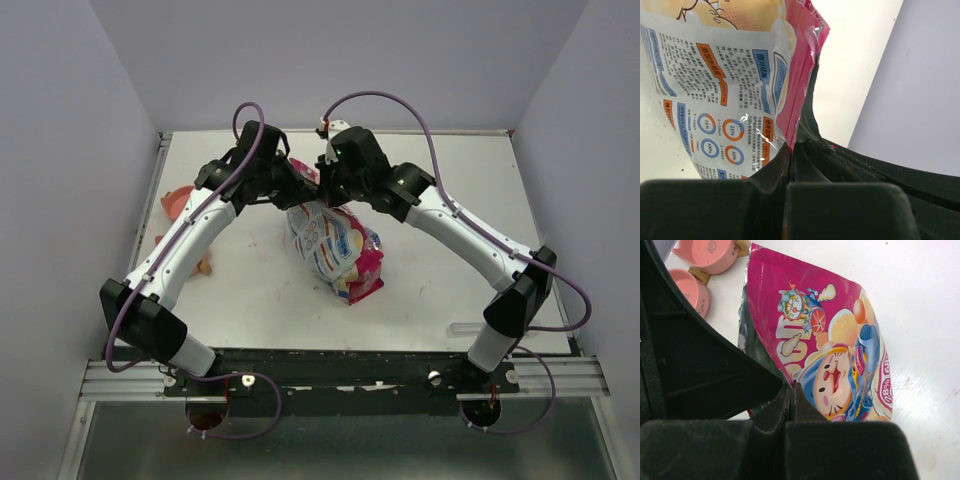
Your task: Serve the pet food
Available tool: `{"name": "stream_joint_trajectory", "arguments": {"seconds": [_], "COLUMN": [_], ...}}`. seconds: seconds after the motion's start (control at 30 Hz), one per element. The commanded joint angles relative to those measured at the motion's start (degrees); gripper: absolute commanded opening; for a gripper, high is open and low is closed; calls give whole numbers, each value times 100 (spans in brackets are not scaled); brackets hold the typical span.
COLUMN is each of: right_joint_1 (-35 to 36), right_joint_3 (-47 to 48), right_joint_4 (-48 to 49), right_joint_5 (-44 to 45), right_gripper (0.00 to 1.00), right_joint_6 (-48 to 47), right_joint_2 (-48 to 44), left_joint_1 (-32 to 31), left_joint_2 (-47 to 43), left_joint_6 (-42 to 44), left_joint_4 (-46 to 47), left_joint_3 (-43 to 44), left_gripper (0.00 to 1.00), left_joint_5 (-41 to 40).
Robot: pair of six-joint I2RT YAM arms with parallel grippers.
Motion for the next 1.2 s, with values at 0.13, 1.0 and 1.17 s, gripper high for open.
{"name": "stream_joint_trajectory", "arguments": {"seconds": [0.13,1.0,1.17], "right_joint_1": [-248,-134,-117], "right_joint_3": [-146,-453,-603], "right_joint_4": [-375,-1773,-1668], "right_joint_5": [1557,538,371], "right_gripper": [1,35,38], "right_joint_6": [-169,428,385], "right_joint_2": [-418,-620,-709], "left_joint_1": [-24,64,55], "left_joint_2": [-63,-494,-530], "left_joint_6": [990,1395,1377], "left_joint_4": [-1306,-1008,-1034], "left_joint_3": [521,811,854], "left_gripper": [0,0,0], "left_joint_5": [-825,835,783]}}
